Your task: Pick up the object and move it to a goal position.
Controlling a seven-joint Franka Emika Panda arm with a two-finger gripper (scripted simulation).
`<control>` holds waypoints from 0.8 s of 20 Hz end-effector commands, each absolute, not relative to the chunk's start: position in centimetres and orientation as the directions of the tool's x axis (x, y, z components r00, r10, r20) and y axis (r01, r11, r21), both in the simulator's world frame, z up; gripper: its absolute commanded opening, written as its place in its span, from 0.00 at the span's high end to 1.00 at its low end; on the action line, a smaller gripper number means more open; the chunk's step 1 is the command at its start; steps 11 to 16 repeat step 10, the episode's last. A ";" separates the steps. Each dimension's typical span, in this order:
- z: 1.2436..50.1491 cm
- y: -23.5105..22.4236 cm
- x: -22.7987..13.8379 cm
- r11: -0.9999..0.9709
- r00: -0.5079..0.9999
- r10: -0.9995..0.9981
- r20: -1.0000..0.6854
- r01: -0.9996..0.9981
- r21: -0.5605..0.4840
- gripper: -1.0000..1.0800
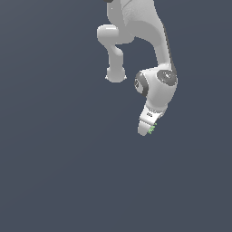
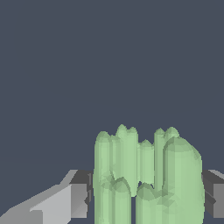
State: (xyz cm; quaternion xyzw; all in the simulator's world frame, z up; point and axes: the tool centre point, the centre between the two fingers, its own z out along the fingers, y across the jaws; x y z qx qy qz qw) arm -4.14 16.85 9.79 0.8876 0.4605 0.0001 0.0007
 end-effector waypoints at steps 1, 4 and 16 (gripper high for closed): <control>11.3 18.6 -5.0 -0.575 0.575 0.818 -0.001 0.818 0.002 1.00; 12.7 20.3 -5.7 -0.575 0.575 0.818 -0.001 0.818 0.002 1.00; 13.9 21.7 -6.2 -0.575 0.575 0.818 -0.001 0.818 0.001 1.00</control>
